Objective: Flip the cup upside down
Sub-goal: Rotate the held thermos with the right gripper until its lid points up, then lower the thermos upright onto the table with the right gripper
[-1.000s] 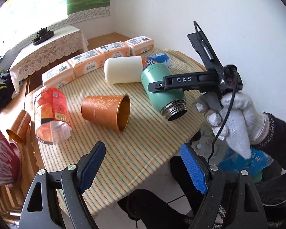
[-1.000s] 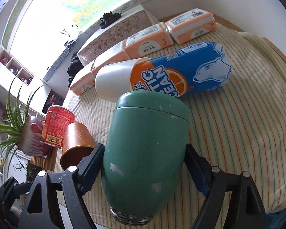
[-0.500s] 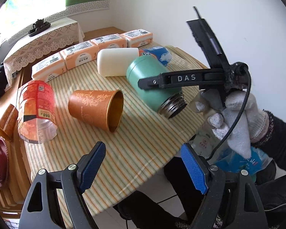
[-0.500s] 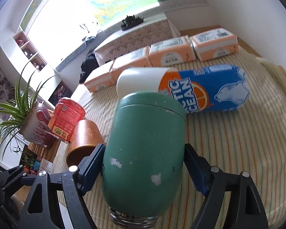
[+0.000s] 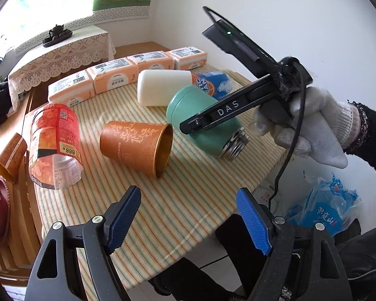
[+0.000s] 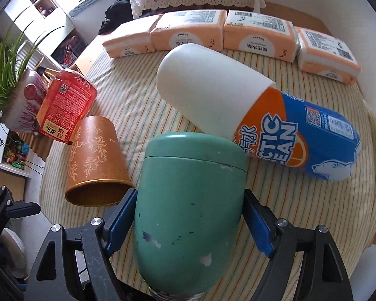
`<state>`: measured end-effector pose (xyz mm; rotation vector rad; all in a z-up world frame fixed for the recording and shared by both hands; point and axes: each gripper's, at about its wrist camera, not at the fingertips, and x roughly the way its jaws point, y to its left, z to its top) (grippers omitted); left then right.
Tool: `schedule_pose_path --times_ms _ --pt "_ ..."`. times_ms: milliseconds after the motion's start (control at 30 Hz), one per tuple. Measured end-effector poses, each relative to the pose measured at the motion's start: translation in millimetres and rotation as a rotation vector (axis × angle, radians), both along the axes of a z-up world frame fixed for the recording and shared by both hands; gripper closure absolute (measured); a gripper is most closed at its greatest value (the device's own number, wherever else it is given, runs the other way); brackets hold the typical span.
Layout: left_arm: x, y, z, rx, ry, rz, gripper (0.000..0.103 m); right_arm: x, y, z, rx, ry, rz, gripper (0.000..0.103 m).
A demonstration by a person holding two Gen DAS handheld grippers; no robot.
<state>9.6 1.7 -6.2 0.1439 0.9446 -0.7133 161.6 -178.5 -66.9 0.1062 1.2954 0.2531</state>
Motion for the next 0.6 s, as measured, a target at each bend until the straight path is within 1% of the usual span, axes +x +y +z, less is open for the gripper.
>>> schedule_pose_path --times_ms 67,133,167,200,233,300,333,400,433,533,600 --pt "-2 3 -3 0.006 0.003 0.002 0.021 -14 -3 3 0.033 -0.065 -0.024 0.026" --pt "-3 7 -5 0.004 0.007 0.007 0.021 -32 -8 11 0.083 -0.172 -0.053 0.026" --pt "-3 8 -6 0.001 0.008 0.009 0.021 -42 -12 17 0.102 -0.239 -0.071 0.026" --pt "-4 9 -8 -0.002 0.01 0.011 0.021 -52 -14 21 0.1 -0.322 -0.095 0.026" --pt "-5 10 -9 -0.007 0.012 0.014 0.021 -62 -14 25 0.077 -0.409 -0.121 0.026" --pt "-6 9 -11 -0.016 0.018 0.019 0.021 -74 -14 28 0.023 -0.547 -0.176 0.026" --pt "-8 9 -12 -0.019 0.02 0.02 0.021 -78 -13 28 -0.003 -0.588 -0.186 0.026" --pt "-12 8 -13 -0.022 0.021 0.021 0.021 -84 -1 24 -0.086 -0.665 -0.176 0.026" --pt "-15 8 -13 -0.022 0.02 0.019 0.021 -87 1 23 -0.107 -0.691 -0.169 0.026" --pt "-21 5 -11 -0.016 0.005 0.016 0.021 -99 6 22 -0.135 -0.747 -0.161 0.026" --pt "-23 4 -8 -0.015 -0.011 0.02 0.021 -103 9 24 -0.148 -0.762 -0.153 0.026"
